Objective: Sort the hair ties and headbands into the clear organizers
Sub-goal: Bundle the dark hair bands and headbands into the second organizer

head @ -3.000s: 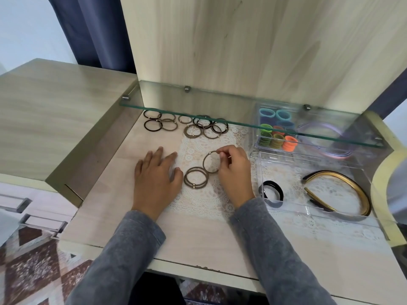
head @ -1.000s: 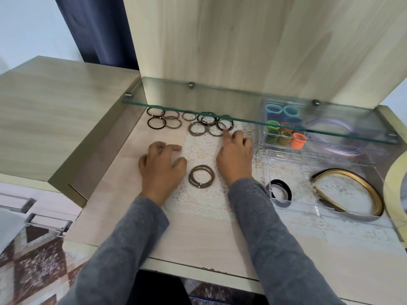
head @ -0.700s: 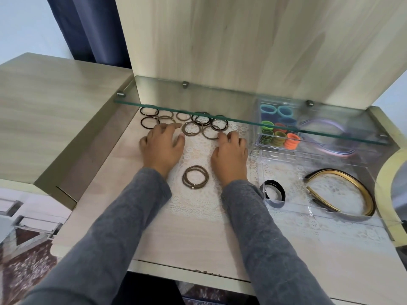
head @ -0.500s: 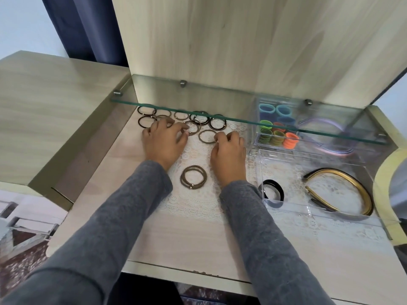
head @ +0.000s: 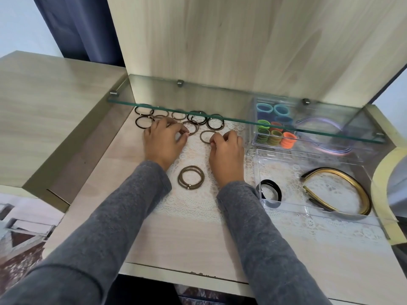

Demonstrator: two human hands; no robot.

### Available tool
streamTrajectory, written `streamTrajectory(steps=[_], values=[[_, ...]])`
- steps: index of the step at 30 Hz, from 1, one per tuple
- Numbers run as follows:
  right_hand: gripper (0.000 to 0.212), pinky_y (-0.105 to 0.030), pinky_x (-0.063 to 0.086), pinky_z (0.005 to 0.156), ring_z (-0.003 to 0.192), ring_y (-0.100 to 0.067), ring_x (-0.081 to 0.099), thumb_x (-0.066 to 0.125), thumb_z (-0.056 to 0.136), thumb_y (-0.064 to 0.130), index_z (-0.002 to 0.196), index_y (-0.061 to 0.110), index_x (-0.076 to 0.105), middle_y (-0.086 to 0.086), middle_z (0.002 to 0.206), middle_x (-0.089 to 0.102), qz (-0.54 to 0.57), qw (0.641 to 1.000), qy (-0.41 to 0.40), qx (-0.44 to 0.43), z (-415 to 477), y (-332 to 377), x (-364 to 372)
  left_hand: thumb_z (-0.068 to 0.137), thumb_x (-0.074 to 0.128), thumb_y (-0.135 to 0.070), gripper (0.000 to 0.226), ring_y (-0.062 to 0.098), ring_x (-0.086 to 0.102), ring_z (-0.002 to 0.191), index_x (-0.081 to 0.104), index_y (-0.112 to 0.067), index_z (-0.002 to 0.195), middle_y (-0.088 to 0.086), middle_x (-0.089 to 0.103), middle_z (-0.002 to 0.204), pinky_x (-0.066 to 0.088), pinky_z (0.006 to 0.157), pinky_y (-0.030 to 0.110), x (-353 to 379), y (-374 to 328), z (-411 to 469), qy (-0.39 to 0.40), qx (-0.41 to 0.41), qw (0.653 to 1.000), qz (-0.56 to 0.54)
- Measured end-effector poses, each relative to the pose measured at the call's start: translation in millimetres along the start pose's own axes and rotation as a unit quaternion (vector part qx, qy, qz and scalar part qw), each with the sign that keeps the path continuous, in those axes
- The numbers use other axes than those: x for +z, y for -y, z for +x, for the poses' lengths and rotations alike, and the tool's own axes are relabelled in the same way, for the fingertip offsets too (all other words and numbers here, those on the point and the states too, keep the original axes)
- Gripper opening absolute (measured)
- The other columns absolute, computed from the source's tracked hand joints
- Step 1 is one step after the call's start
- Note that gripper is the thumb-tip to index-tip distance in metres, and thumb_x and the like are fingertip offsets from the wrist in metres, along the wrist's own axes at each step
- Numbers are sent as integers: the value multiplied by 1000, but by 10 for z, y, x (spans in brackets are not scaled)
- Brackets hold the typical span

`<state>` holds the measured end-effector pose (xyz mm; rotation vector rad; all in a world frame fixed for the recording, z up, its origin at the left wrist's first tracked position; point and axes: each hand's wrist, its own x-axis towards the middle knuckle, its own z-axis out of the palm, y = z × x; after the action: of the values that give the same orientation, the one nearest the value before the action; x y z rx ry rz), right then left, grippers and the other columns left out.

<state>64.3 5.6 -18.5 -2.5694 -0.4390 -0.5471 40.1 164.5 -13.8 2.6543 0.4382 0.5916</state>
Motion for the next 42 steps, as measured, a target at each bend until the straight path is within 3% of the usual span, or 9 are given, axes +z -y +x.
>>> streamTrajectory(steps=[9, 16, 22, 28, 38, 42], values=[[17, -45, 40, 84, 99, -30, 48, 60, 87, 8, 101, 14, 66, -10, 103, 54, -25, 1000, -8, 18, -9, -4, -1, 93, 59, -35, 18, 24, 51, 117, 71, -24, 102, -2, 61, 120, 33, 94, 42, -58, 16, -167, -84, 39, 995, 24], [22, -50, 29, 108, 135, -37, 38, 56, 90, 8, 107, 11, 69, -14, 134, 56, -4, 1000, 4, -4, 8, -68, 55, 91, 63, -31, 12, 22, 58, 110, 71, -23, 94, -2, 64, 115, 39, 89, 42, -176, 79, -552, -132, 155, 979, -6], [22, -54, 26, 112, 139, -38, 32, 55, 92, 14, 107, 14, 71, -14, 140, 52, -9, 1000, 10, -14, 12, -92, 85, 88, 69, -28, 6, 20, 56, 116, 72, -24, 92, -5, 63, 117, 38, 95, 38, -323, 95, -800, -85, 214, 972, -47], [22, -52, 24, 113, 140, -36, 31, 53, 93, 15, 104, 12, 71, -14, 139, 53, 1, 1000, 13, -6, 0, -94, 84, 80, 76, -23, 5, 20, 57, 119, 73, -23, 85, -7, 64, 114, 42, 94, 45, -383, 81, -895, -64, 265, 958, -94], [16, -53, 36, 107, 132, -38, 43, 59, 90, 12, 98, 7, 72, -16, 126, 62, 4, 1000, -23, -5, -25, -103, 95, 76, 71, -27, 5, 17, 58, 116, 71, -24, 80, -11, 64, 113, 43, 95, 46, -384, 95, -884, 19, 273, 954, -123], [16, -51, 38, 104, 128, -38, 47, 60, 89, 12, 98, 6, 72, -16, 122, 64, -1, 1000, -26, 2, -29, -81, 84, 81, 68, -23, 7, 16, 58, 116, 72, -24, 87, -9, 65, 115, 44, 96, 46, -374, 93, -877, 7, 259, 959, -117]])
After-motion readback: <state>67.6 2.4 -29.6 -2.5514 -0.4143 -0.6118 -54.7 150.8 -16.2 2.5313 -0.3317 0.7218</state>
